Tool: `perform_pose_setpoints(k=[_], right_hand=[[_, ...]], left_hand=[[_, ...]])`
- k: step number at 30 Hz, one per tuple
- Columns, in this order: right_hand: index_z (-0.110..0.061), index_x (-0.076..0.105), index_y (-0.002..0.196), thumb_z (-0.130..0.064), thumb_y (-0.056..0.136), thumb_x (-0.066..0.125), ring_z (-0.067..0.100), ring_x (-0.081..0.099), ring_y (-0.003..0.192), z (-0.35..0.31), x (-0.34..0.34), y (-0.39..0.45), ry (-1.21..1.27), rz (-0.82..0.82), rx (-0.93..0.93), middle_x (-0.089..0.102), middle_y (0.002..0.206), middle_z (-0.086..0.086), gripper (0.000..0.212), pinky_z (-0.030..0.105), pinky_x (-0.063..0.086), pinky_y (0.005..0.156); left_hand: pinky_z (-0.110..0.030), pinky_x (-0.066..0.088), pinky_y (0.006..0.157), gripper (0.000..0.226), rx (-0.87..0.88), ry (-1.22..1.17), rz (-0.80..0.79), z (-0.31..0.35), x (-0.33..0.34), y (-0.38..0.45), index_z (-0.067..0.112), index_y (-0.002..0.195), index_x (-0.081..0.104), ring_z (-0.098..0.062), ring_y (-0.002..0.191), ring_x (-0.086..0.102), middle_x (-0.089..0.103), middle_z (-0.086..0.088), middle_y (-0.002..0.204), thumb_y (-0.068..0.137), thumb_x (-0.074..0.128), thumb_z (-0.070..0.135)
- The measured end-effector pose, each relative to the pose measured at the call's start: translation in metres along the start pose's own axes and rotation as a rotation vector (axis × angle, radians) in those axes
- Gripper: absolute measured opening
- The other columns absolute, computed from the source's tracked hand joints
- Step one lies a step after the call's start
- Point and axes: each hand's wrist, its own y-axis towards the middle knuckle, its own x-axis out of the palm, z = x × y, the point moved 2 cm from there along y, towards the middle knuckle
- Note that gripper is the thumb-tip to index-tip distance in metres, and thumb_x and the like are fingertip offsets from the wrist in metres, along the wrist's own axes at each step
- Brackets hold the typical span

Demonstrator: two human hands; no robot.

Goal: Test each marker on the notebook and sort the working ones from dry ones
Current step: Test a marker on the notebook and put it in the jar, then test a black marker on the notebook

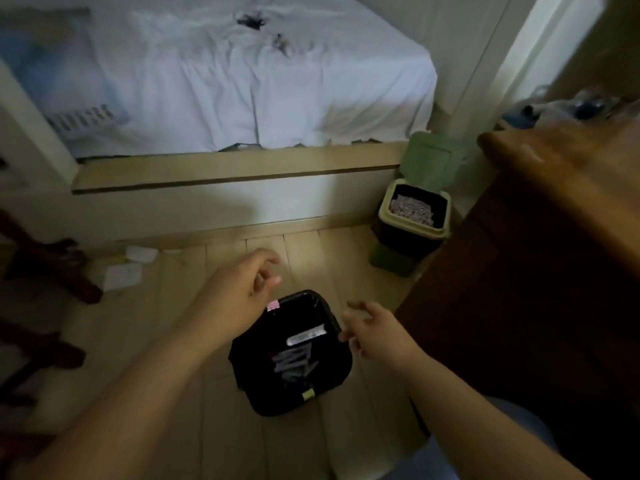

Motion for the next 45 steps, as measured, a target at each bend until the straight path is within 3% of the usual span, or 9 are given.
perform_pose_setpoints(k=[7,13,16,20,24,27,35,40,45], right_hand=[[-0.023,0.057,0.116,-0.031,0.095,0.052,0.004,0.058,0.071,-0.016,-0.053,-0.035,-0.165,0.055,-0.189,0.065,0.095,-0.002,0.022,0.012,0.045,0.058],[-0.031,0.060,0.110,-0.032,0.093,0.054,0.005,0.061,0.081,-0.038,-0.172,-0.135,-0.368,0.358,-0.357,0.065,0.090,-0.007,0.017,0.023,0.052,0.077],[-0.035,0.059,0.109,-0.033,0.093,0.055,-0.002,0.058,0.079,-0.026,-0.232,-0.200,-0.466,0.556,-0.317,0.063,0.087,-0.014,0.017,0.012,0.047,0.072],[-0.026,0.066,0.106,-0.028,0.089,0.061,0.005,0.055,0.071,0.018,-0.300,-0.287,-0.574,0.891,-0.195,0.060,0.076,-0.015,0.019,0.019,0.046,0.073],[-0.026,0.065,0.109,-0.026,0.090,0.058,0.000,0.052,0.068,0.077,-0.353,-0.377,-0.594,1.093,0.022,0.053,0.072,-0.024,0.020,0.009,0.036,0.064],[-0.023,0.063,0.113,-0.025,0.090,0.056,0.009,0.053,0.072,0.109,-0.377,-0.418,-0.617,1.149,0.142,0.054,0.074,-0.019,0.024,0.018,0.037,0.068],[-0.020,0.057,0.125,-0.024,0.094,0.051,0.016,0.059,0.093,0.193,-0.447,-0.479,-0.676,1.179,0.439,0.065,0.109,-0.004,0.031,0.022,0.040,0.075],[-0.019,0.050,0.133,-0.020,0.096,0.049,0.016,0.057,0.106,0.221,-0.496,-0.461,-0.690,1.171,0.421,0.057,0.128,0.000,0.037,0.019,0.038,0.083],[-0.018,0.040,0.141,-0.019,0.097,0.047,0.021,0.045,0.126,0.234,-0.557,-0.416,-0.758,1.149,0.374,0.041,0.145,0.002,0.044,0.031,0.038,0.102]], left_hand=[[-0.026,0.046,0.070,0.005,0.064,0.032,-0.004,0.035,0.006,0.010,0.024,0.092,0.056,-0.007,0.078,0.057,0.057,0.014,0.086,0.087,0.057,0.024],[-0.025,0.049,0.065,0.006,0.431,0.050,-0.046,0.176,0.045,0.038,0.036,0.091,0.049,-0.002,0.074,0.055,0.054,0.019,0.082,0.087,0.053,0.036],[-0.015,0.045,0.059,0.008,0.654,0.014,-0.106,0.265,0.069,0.036,0.036,0.094,0.046,0.000,0.076,0.054,0.052,0.021,0.084,0.089,0.052,0.035],[-0.009,0.039,0.058,0.011,0.928,-0.044,-0.220,0.378,0.110,0.006,0.034,0.101,0.048,0.001,0.078,0.053,0.049,0.023,0.090,0.090,0.049,0.037],[-0.008,0.034,0.057,0.012,1.136,-0.102,-0.306,0.484,0.163,-0.044,0.035,0.102,0.047,-0.001,0.076,0.049,0.045,0.022,0.091,0.091,0.048,0.039],[-0.022,0.046,0.066,0.013,1.249,-0.130,-0.353,0.535,0.191,-0.070,0.031,0.103,0.049,-0.006,0.079,0.053,0.048,0.017,0.091,0.091,0.049,0.036],[-0.031,0.045,0.078,0.016,1.388,-0.137,-0.492,0.640,0.286,-0.107,0.019,0.105,0.052,-0.015,0.095,0.053,0.055,0.003,0.105,0.092,0.047,0.027],[-0.021,0.038,0.077,0.020,1.373,-0.150,-0.440,0.652,0.333,-0.100,0.020,0.110,0.052,-0.009,0.100,0.048,0.052,0.006,0.110,0.094,0.044,0.028],[-0.022,0.043,0.069,0.015,1.398,-0.206,-0.294,0.638,0.353,-0.098,0.014,0.099,0.062,-0.016,0.088,0.057,0.060,-0.001,0.097,0.084,0.062,0.015]])
